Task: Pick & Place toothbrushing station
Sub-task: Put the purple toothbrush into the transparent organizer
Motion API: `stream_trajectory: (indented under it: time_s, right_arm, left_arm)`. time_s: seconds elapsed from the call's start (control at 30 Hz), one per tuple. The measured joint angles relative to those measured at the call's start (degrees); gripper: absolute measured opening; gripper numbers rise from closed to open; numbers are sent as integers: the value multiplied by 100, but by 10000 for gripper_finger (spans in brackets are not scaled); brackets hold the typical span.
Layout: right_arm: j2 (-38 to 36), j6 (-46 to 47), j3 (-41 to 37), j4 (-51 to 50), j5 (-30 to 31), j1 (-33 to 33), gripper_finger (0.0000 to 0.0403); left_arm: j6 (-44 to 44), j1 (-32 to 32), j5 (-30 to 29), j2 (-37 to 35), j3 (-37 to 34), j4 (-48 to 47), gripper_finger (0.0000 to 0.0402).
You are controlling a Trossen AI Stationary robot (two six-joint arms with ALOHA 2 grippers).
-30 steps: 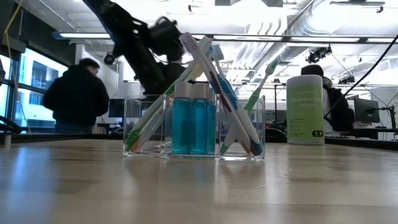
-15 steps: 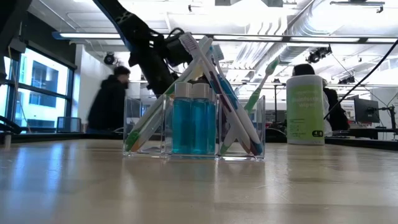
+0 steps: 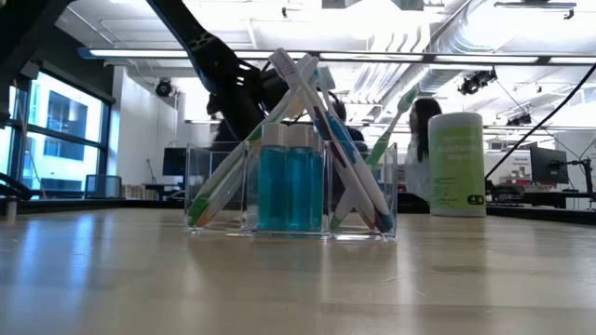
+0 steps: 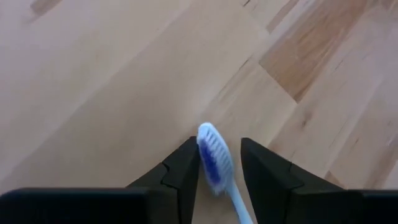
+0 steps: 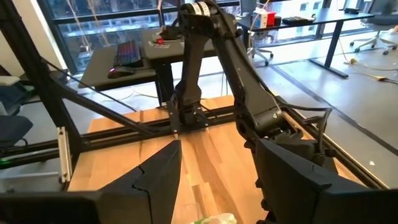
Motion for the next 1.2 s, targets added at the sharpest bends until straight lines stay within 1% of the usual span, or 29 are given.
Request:
stream_trajectory:
  time_s: [0.1, 0.27, 0.33, 0.43, 0.47, 0.53, 0.57, 0.7, 0.77, 0.9, 0.97, 1.03, 1.1, 1.17, 1.2]
  right_arm:
    - [0, 2, -1, -23, -14, 0, 199]
    - [0, 2, -2, -33, -48, 9, 199]
    - [0, 2, -2, -33, -68, 9, 199]
    - [0, 2, -2, -32, -70, 11, 199]
    - [-5, 0, -2, -30, -69, 33, 199]
    - [-45, -106, -2, -29, -23, 113, 199]
    - [-70, -197, -2, -12, 28, 160, 199]
    - [-231, -523, -2, 171, 428, 423, 199]
    - [-324, -714, -2, 293, 625, 556, 199]
    - [-549, -1081, 0, 448, 790, 846, 199]
    - [-626, -1197, 0, 540, 874, 963, 199]
    - [-668, -1333, 0, 572, 897, 1066, 199]
    - [-667, -1541, 0, 666, 896, 1146, 199]
    - [-660, -1709, 0, 725, 861, 1239, 199]
    - [-660, -1744, 0, 753, 844, 1284, 199]
  left_arm:
    - [73, 0, -48, 187, 76, -188, 98]
    - [79, 15, -171, 279, 82, -638, 21]
    - [114, 15, -250, 256, 82, -752, 11]
    - [238, 19, -236, -30, 49, -1046, 4]
    - [252, -16, -262, -241, 40, -1182, 2]
    - [282, -132, -593, -732, -12, -1537, 0]
    - [295, -217, -793, -1076, -62, -1993, 0]
    - [162, -655, -1422, -2895, 45, -2040, 0]
    - [14, -996, -1684, -3743, 18, -1985, 0]
    - [-203, -2057, -2567, -4951, 12, -1351, 0]
    - [-60, -2761, -3128, -5194, -56, -715, 0]
    - [322, -3488, -3854, -5186, -232, 65, 0]
    - [955, -4063, -4541, -4986, -472, 1035, 0]
    - [1587, -4387, -4906, -4704, -869, 2061, 0]
    - [1836, -4474, -4951, -4540, -1110, 2610, 0]
